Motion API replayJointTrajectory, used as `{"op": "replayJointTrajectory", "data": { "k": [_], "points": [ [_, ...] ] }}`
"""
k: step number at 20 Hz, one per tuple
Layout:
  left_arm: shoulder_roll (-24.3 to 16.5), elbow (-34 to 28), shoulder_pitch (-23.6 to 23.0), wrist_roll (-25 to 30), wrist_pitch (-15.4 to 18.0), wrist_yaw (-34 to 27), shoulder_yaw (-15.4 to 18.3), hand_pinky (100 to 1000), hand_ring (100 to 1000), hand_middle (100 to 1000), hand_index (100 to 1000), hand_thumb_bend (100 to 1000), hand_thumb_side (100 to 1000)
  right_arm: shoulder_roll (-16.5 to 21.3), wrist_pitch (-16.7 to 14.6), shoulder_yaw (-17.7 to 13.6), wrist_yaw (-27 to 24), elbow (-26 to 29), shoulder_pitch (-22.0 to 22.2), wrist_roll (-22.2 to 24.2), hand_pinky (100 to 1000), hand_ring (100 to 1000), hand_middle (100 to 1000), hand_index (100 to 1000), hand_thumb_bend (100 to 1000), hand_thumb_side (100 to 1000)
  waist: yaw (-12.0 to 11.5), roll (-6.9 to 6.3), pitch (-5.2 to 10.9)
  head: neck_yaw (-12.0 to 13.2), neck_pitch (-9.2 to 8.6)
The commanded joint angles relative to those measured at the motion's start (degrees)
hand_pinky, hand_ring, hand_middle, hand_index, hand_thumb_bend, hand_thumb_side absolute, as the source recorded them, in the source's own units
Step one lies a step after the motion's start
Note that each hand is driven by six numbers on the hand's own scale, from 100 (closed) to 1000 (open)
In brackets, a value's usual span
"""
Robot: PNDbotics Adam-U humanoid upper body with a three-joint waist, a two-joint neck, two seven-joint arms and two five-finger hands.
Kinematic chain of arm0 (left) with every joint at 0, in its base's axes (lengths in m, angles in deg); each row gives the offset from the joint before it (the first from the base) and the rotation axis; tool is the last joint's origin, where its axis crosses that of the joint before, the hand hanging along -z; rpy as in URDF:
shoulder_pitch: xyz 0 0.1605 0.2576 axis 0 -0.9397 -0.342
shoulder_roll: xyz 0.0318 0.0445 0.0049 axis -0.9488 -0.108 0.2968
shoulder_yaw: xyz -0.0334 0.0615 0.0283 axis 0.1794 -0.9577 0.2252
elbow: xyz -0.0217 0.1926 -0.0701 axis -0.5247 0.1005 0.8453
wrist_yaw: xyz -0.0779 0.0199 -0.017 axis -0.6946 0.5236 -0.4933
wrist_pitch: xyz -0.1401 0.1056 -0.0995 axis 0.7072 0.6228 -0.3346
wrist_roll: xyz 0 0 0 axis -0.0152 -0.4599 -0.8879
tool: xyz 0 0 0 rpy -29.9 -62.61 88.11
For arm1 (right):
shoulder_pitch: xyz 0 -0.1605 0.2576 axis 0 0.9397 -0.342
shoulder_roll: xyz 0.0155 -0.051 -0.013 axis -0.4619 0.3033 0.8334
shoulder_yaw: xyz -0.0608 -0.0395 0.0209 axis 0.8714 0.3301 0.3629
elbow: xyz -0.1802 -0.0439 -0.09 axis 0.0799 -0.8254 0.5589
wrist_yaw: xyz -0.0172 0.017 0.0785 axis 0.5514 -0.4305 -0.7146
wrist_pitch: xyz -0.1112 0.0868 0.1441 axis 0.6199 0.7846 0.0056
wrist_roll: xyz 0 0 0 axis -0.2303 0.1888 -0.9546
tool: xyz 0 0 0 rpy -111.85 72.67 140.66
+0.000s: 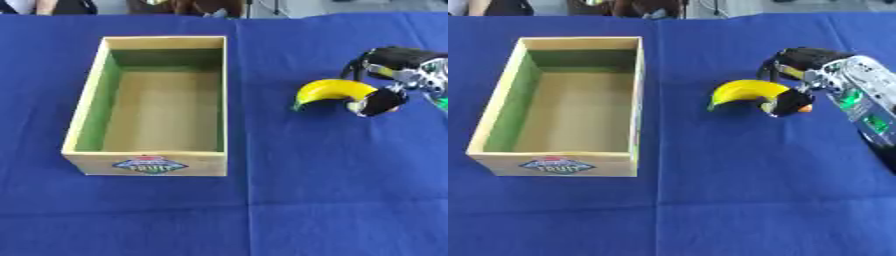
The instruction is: Pick up objects on the table and place them in the box.
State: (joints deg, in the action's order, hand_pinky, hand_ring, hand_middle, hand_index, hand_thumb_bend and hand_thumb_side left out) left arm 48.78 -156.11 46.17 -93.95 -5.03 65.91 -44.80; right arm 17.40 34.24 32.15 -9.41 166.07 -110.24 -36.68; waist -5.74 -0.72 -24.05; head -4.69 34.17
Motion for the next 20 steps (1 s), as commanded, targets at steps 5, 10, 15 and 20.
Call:
{"op": "replayJointTrajectory", "data": {
  "k": [5,10,15,20],
  "points": [
    [-0.5,-1.0,1.0,0.1,0.2,-0.1,0.2,659,805,905,1000,100,1000,1.1,1.1,-0.7,-0.1,0.9,-1.1,-1.5,844,860,565,690,157,405,-0.1,-0.03,0.83,0.1,-0.69],
    [-0.5,-1.0,1.1,0.2,0.3,-0.1,0.2,659,805,905,1000,100,1000,1.1,1.1,-0.6,-0.1,0.9,-1.1,-1.6,844,859,556,684,157,400,-0.1,-0.05,0.69,0.1,-0.75],
    [-0.4,-1.0,1.1,0.1,0.3,-0.1,0.2,659,805,905,1000,100,1000,1.1,1.0,-0.6,0.3,0.9,-1.0,-1.2,844,859,549,679,179,390,-0.3,-0.11,0.56,0.1,-0.87],
    [-0.3,-1.0,1.2,0.1,0.3,-0.1,0.2,658,805,905,1000,100,1000,0.9,1.0,-0.6,0.7,0.7,-1.1,-1.3,840,851,515,641,181,371,-0.5,-0.1,0.4,0.1,-1.02]
  ]
}}
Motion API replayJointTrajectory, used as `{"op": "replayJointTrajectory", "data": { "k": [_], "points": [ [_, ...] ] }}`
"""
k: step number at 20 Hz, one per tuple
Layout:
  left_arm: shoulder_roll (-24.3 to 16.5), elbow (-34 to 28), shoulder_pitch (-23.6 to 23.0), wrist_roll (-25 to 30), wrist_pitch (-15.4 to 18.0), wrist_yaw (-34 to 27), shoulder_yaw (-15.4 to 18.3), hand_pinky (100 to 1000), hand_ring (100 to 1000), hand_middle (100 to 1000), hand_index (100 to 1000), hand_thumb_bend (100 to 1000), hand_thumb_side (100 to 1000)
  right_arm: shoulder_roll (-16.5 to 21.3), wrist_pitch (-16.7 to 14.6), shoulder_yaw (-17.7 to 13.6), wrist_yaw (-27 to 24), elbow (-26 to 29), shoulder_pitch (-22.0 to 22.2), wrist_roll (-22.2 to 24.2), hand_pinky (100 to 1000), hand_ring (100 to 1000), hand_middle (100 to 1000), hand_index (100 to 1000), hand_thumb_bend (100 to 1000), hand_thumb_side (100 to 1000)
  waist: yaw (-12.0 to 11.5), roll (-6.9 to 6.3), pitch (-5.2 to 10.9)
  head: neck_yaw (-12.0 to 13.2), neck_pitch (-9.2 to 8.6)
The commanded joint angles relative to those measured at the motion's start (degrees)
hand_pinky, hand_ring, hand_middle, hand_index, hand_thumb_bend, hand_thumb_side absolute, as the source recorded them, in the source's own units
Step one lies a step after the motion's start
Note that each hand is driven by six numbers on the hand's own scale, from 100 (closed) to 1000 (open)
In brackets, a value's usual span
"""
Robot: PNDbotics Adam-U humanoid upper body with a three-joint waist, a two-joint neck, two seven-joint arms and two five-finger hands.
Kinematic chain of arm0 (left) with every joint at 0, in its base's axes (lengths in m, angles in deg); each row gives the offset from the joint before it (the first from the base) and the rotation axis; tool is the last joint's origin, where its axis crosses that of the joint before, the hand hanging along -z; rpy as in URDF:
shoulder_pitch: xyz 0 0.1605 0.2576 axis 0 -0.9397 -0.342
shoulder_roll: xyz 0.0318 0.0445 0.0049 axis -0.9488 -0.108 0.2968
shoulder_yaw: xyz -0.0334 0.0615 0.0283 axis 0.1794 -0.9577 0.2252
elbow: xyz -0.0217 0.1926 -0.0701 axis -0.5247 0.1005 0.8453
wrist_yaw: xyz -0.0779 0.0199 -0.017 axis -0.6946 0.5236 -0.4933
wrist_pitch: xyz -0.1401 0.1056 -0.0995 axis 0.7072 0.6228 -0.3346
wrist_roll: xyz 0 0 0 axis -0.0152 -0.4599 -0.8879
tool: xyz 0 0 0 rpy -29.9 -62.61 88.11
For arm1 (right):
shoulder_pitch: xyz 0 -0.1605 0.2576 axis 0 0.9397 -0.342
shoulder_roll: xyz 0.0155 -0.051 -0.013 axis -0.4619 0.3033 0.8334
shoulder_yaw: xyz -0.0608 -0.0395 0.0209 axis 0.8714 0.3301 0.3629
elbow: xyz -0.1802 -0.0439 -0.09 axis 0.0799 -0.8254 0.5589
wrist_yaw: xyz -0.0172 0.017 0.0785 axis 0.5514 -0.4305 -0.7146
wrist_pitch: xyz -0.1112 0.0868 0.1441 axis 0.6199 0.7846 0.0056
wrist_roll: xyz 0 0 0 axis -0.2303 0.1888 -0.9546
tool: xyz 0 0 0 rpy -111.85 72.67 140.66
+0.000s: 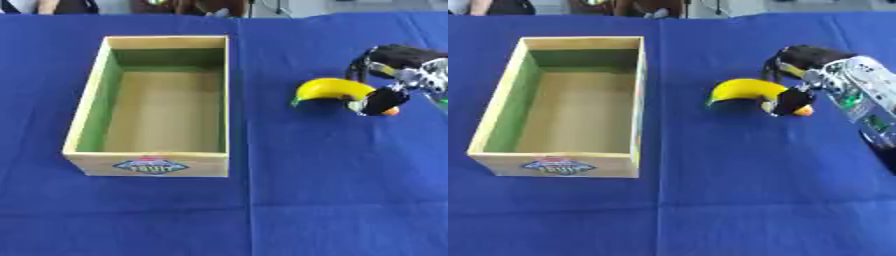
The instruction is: Pick up objects on the table and place them in the box.
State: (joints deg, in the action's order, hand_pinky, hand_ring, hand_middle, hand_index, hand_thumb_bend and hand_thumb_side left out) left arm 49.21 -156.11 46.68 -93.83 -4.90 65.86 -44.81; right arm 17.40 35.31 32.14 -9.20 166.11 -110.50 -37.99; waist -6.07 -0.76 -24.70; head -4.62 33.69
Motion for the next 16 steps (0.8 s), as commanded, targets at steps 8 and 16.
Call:
{"op": "replayJointTrajectory", "data": {
  "k": [8,16],
  "points": [
    [-0.8,-1.0,0.8,-0.1,0.1,-0.1,0.2,658,805,905,1000,100,1000,0.9,0.6,-0.7,-0.1,1.1,-0.8,-1.1,828,836,467,553,123,368,0.0,-0.09,1.05,0.1,-0.44],
    [-0.8,-1.0,0.7,0.0,0.1,-0.2,0.2,658,805,905,1000,100,1000,1.2,1.8,-0.9,-0.9,2.0,-0.6,-2.6,816,821,438,523,100,363,0.1,-0.1,1.5,0.2,-0.56]
  ]
}}
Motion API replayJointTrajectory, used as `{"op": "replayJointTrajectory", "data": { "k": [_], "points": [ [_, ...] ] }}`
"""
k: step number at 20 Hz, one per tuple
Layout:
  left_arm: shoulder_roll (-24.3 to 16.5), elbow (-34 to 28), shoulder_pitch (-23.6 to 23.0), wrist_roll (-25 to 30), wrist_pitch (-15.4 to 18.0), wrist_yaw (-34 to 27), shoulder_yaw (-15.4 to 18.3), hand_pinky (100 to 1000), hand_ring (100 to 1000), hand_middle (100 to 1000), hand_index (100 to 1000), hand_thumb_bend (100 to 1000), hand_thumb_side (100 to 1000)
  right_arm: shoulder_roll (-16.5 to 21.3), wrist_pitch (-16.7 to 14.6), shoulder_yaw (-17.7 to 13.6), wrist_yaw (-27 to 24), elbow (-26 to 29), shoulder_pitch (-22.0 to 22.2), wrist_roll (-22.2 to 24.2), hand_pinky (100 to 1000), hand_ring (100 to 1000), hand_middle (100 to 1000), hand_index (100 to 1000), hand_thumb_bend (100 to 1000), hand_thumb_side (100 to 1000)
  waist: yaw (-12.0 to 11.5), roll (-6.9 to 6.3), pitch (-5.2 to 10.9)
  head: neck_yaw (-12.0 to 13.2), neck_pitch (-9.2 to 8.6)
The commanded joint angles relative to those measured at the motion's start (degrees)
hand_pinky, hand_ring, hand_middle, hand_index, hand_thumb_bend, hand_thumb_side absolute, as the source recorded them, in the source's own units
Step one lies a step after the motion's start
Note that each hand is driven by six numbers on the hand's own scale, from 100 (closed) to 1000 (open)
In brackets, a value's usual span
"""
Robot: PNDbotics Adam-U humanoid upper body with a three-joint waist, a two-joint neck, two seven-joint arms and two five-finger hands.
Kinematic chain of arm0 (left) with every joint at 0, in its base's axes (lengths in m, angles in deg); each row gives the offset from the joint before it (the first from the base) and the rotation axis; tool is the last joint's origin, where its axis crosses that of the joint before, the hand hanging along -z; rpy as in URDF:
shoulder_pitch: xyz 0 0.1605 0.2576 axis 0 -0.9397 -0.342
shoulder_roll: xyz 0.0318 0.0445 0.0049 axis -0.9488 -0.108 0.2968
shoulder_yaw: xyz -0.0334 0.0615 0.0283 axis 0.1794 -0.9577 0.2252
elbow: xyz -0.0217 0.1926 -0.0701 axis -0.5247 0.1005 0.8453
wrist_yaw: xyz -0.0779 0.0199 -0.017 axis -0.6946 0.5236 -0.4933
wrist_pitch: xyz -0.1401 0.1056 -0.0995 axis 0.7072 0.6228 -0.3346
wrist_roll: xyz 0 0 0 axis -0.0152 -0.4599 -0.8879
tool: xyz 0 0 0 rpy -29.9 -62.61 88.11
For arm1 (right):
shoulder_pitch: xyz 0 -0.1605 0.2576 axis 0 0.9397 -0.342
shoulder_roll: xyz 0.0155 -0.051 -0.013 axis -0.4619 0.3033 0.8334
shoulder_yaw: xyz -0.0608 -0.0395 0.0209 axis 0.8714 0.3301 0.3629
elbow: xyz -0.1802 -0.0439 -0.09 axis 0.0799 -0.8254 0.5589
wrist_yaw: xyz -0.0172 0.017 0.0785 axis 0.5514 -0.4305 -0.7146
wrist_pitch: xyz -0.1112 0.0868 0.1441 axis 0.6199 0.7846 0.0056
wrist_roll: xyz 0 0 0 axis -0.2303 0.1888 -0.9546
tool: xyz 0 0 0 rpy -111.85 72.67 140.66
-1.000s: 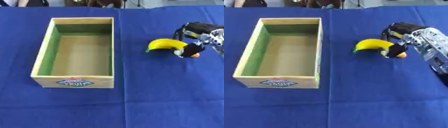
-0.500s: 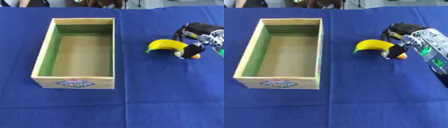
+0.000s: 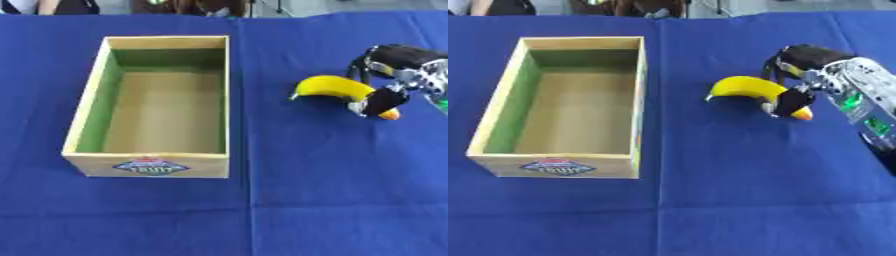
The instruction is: Pick up objects on the table and place them in the box.
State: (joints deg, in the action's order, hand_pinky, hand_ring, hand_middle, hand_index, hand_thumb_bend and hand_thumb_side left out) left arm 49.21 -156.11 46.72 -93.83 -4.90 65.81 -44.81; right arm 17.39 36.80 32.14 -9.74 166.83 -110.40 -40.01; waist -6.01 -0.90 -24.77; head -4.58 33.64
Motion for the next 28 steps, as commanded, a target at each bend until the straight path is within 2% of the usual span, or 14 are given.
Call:
{"op": "replayJointTrajectory", "data": {
  "k": [1,16,28],
  "points": [
    [-0.8,-1.0,0.7,0.0,0.1,-0.2,0.2,658,806,905,1000,100,1000,1.2,0.4,-0.9,-0.4,1.3,-0.7,-0.8,814,819,431,514,100,363,0.0,0.02,1.62,0.2,-0.5],
    [-1.0,-1.0,0.7,0.1,-0.2,-0.2,0.2,658,806,906,1000,100,1000,2.0,1.9,-1.4,-1.7,3.6,-0.5,-1.7,808,809,407,485,100,344,0.5,0.03,2.4,0.5,-0.02],
    [-1.3,-1.0,0.6,0.2,-0.2,-0.3,0.2,660,808,907,1000,100,1000,2.8,2.5,-1.3,-2.4,6.5,-1.0,-1.3,803,803,393,467,100,341,0.7,0.4,4.24,0.9,0.16]
  ]
}}
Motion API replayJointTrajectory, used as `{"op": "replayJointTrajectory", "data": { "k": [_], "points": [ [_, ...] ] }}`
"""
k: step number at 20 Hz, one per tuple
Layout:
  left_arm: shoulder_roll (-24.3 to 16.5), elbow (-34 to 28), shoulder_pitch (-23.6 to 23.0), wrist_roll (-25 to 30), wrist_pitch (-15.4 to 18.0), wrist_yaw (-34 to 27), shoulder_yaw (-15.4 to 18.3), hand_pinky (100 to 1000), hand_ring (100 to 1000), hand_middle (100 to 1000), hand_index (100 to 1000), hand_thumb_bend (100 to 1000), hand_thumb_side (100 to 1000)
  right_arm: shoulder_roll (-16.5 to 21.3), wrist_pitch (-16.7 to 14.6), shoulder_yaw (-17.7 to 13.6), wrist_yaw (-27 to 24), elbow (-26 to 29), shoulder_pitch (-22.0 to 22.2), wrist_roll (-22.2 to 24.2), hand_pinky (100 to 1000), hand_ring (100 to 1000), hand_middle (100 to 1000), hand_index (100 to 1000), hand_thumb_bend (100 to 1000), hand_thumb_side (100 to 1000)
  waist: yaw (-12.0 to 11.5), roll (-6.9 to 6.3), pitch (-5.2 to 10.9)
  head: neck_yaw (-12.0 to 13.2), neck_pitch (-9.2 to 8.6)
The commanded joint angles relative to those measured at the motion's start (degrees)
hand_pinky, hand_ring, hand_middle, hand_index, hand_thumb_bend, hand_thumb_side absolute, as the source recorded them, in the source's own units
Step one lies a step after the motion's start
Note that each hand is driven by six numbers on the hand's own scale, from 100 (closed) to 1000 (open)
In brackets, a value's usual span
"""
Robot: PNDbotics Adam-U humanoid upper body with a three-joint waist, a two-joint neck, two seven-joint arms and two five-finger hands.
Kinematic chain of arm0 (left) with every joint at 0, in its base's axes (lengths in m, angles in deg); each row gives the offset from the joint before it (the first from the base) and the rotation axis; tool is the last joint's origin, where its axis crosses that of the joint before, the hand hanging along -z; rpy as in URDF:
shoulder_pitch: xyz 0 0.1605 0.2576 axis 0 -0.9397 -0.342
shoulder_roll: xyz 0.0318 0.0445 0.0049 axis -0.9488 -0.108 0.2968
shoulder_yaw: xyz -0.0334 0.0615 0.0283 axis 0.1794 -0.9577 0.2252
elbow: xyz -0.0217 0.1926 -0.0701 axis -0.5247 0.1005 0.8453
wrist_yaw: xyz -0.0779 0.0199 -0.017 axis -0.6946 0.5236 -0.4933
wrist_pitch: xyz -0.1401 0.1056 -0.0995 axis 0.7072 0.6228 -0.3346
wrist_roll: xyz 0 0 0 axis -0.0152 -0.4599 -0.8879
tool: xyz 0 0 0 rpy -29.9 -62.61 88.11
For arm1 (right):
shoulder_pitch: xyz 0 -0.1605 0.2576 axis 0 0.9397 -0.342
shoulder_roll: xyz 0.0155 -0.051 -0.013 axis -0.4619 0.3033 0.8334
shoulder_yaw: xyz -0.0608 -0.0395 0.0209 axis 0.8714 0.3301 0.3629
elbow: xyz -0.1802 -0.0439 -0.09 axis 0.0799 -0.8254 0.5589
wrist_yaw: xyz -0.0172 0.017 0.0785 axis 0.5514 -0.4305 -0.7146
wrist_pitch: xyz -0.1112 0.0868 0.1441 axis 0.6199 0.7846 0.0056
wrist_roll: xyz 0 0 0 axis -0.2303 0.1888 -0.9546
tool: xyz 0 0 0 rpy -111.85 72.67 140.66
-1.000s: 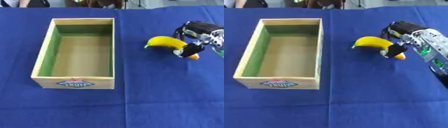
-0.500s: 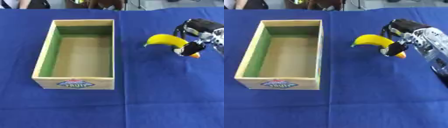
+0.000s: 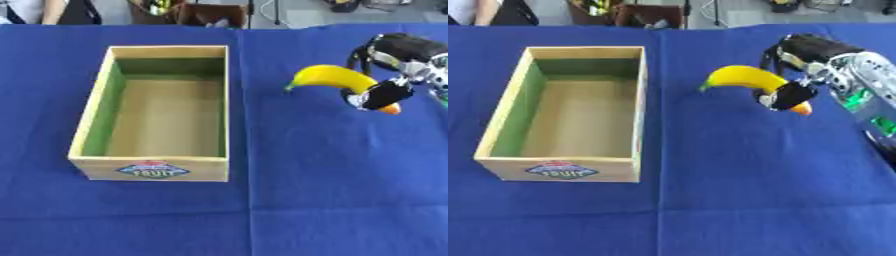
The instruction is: Pick up objects on the table and place them in the box.
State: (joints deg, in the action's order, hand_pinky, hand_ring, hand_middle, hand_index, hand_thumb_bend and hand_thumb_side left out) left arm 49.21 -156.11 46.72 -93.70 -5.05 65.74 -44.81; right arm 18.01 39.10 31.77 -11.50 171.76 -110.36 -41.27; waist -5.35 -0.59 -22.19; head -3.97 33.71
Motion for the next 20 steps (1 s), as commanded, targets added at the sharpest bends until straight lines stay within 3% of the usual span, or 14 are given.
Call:
{"op": "replayJointTrajectory", "data": {
  "k": [1,20],
  "points": [
    [-1.3,-1.0,0.6,0.1,-0.1,-0.2,0.2,660,809,907,1000,100,1000,2.2,0.3,-1.0,-0.7,1.8,-1.1,0.1,802,803,393,466,100,341,0.1,0.15,1.83,0.3,0.11],
    [-1.7,-1.0,0.3,0.1,0.0,-0.2,0.3,662,811,907,1000,100,1000,0.6,1.0,0.3,-1.6,4.9,-5.8,2.3,798,799,381,452,100,350,-0.3,1.78,4.49,-0.2,0.63]
  ]
}}
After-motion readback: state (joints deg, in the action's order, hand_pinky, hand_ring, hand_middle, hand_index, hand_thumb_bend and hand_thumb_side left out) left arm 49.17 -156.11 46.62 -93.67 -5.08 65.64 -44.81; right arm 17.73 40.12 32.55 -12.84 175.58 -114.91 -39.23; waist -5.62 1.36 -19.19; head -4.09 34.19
